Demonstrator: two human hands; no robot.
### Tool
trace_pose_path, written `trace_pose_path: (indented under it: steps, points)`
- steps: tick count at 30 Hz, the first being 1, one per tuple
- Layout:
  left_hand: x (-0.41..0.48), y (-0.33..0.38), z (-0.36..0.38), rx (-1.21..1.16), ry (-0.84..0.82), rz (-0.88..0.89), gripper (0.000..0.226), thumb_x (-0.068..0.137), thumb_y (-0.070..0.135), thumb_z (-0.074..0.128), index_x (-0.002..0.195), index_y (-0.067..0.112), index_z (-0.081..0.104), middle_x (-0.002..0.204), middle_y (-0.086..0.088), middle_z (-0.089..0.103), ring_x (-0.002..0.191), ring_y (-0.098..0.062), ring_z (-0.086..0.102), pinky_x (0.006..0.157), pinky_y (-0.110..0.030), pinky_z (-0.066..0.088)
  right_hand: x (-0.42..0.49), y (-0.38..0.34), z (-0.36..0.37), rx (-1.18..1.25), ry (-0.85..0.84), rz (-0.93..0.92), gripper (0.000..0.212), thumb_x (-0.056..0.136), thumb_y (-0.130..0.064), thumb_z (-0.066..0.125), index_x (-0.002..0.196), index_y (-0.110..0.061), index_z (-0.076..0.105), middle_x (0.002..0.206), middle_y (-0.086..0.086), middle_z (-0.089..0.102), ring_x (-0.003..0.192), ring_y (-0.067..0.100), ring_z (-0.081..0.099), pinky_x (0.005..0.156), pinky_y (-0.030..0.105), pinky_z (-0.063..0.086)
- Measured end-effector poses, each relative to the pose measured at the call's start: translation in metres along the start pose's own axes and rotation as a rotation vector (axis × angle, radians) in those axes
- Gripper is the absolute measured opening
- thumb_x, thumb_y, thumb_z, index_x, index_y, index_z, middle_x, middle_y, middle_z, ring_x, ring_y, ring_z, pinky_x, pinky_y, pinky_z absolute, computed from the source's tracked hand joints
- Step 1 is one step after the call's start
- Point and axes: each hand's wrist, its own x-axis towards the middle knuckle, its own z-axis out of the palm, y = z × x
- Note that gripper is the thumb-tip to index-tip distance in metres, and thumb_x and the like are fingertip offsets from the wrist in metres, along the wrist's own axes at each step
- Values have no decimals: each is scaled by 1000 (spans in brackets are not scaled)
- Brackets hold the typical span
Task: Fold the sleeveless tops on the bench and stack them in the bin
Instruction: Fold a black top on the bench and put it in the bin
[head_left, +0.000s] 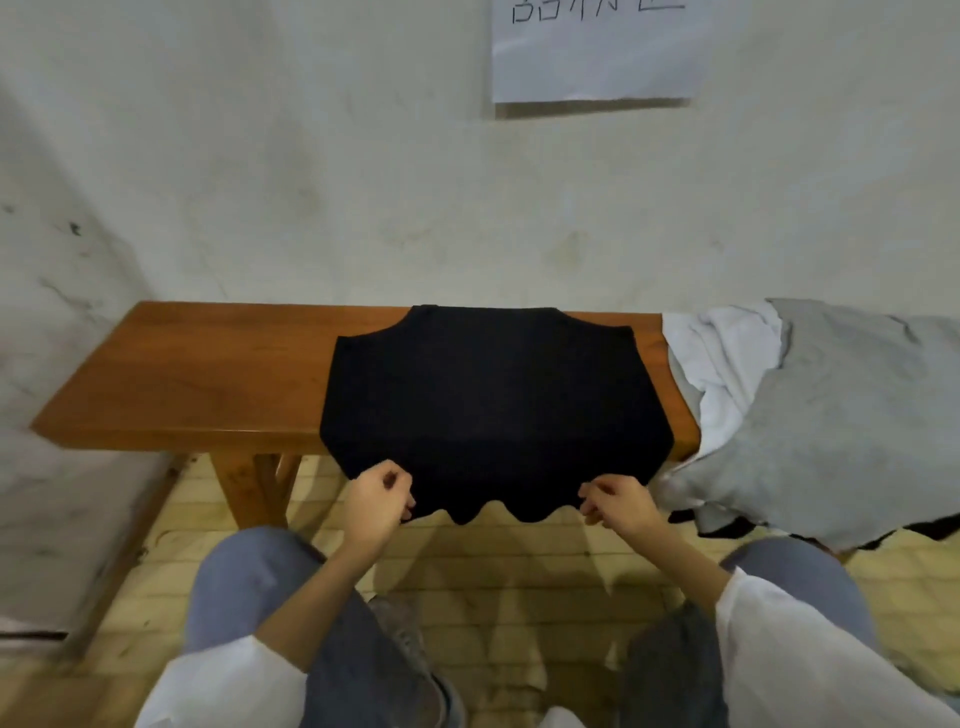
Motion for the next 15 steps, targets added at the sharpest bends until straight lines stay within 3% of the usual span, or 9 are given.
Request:
trace_pose_path:
  steps: [4, 6, 7, 8, 10, 13, 15]
  points:
    - [10, -37, 5, -201, -52, -511, 14, 97, 6, 46, 109, 0, 50, 81, -15, 60, 65, -29, 60, 55, -37, 50, 17, 39, 7, 26, 71, 219, 23, 91, -11, 55, 70, -8, 46, 69, 12, 53, 63, 25, 53, 63, 37, 43]
    - [15, -48, 6, -334, -5, -686, 22, 95, -4, 44, 115, 7, 43, 96, -20, 55, 79, -34, 58, 68, -45, 52, 23, 50, 5, 118, 123, 321, 17, 91, -13, 57, 89, -6, 42, 86, 13, 51, 79, 32, 58, 68, 42, 46]
    - [21, -55, 8, -377, 38, -742, 29, 93, -9, 44, 117, 8, 43, 103, -23, 54, 85, -34, 56, 75, -47, 51, 28, 56, 3, 166, 131, 371, 25, 92, -16, 58, 107, -7, 41, 101, 14, 52, 93, 36, 59, 69, 42, 47]
    - [26, -59, 9, -390, 79, -773, 35, 91, -13, 45, 119, 7, 44, 110, -26, 55, 91, -35, 55, 79, -47, 49, 33, 61, 2, 198, 137, 407, 44, 91, -19, 59, 127, -8, 36, 115, 14, 51, 102, 37, 58, 70, 41, 49]
    - [39, -66, 14, -353, 106, -786, 45, 86, -18, 50, 125, 4, 47, 118, -27, 56, 102, -36, 54, 83, -43, 46, 50, 74, 0, 155, 169, 406, 63, 89, -19, 63, 141, -11, 28, 121, 16, 53, 102, 35, 57, 72, 43, 51]
    - [52, -69, 21, -260, 73, -724, 50, 82, -20, 54, 127, 1, 50, 114, -20, 57, 103, -36, 53, 80, -43, 42, 71, 88, 0, 29, 203, 353, 52, 82, -9, 69, 128, 0, 46, 104, 17, 56, 91, 29, 52, 79, 41, 44]
    - [60, -72, 25, -252, 111, -679, 56, 80, -21, 53, 132, 1, 47, 125, -13, 54, 116, -39, 50, 88, -44, 41, 82, 95, 1, -4, 207, 323, 35, 81, -3, 70, 111, 10, 56, 104, 23, 61, 97, 35, 56, 77, 34, 37]
